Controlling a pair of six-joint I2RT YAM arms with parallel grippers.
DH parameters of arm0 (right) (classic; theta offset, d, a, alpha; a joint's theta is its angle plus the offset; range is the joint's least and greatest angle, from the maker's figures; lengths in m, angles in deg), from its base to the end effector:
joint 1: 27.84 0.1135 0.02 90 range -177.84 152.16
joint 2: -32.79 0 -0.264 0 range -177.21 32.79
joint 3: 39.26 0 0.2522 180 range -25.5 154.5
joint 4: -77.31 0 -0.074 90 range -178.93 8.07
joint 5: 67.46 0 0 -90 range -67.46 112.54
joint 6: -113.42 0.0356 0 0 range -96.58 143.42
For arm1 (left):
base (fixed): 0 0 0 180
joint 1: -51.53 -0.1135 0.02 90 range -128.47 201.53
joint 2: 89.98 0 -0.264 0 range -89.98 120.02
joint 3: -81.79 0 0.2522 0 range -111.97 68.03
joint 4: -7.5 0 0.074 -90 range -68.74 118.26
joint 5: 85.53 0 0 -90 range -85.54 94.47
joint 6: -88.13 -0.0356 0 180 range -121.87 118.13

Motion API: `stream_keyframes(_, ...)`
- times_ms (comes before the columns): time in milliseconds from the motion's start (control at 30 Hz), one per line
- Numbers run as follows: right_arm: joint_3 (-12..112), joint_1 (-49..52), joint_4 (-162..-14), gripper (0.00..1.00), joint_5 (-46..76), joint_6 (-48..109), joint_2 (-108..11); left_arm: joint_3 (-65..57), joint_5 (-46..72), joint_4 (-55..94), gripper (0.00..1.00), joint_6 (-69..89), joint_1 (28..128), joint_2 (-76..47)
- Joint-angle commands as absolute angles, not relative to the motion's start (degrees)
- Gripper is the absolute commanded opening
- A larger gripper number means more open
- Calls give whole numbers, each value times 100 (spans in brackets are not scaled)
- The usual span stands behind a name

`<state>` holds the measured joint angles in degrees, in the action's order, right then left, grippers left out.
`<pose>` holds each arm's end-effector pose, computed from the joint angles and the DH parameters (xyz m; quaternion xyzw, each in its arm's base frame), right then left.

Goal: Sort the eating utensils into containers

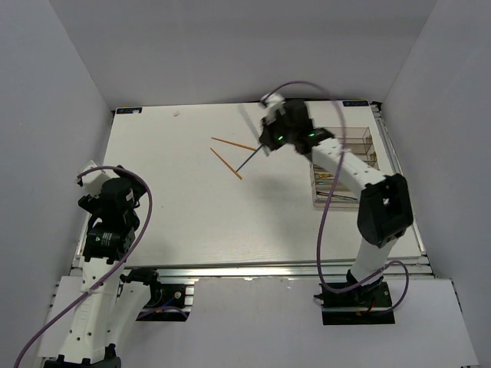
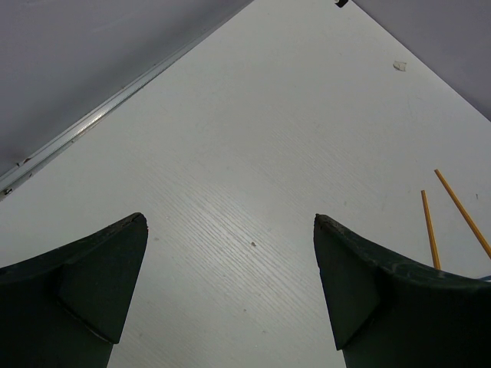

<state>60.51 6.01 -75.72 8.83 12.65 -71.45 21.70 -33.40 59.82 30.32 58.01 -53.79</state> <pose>0.3516 0.2460 0.2931 -0.3828 0.7790 0.1991 0.4549 0.1290 0.0073 0.3230 -0.3427 0.7552 0.1027 0.5492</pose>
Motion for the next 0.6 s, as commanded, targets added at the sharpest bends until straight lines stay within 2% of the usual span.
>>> stream_keyframes(0, 5888, -724, -8402, 0, 2022, 4963, -6820, 2153, -3315, 5975, 98, 3004, 5777, -5359)
stream_keyframes(33, 5774, -1449, -8305, 0, 1991, 5718, -6793, 2153, -3307, 5967, 98, 3004, 5768, -5324)
stream_keyframes(100, 4845, -2069, -9127, 0, 2033, 7402, -6548, 2153, -3289, 5958, 98, 2986, 5777, -5307)
stream_keyframes(200, 4271, -2721, -9342, 0, 2970, 8674, -6441, 2153, -3245, 5940, 98, 2960, 5777, -5219)
stream_keyframes(300, 4497, -2809, -9184, 0, 3772, 8941, -6617, 2162, -2973, 5861, 98, 2855, 5777, -5078)
stream_keyframes(567, 5500, -2995, -8946, 0, 3424, 9539, -7768, 2153, -2841, 5826, 98, 2802, 5777, -4770)
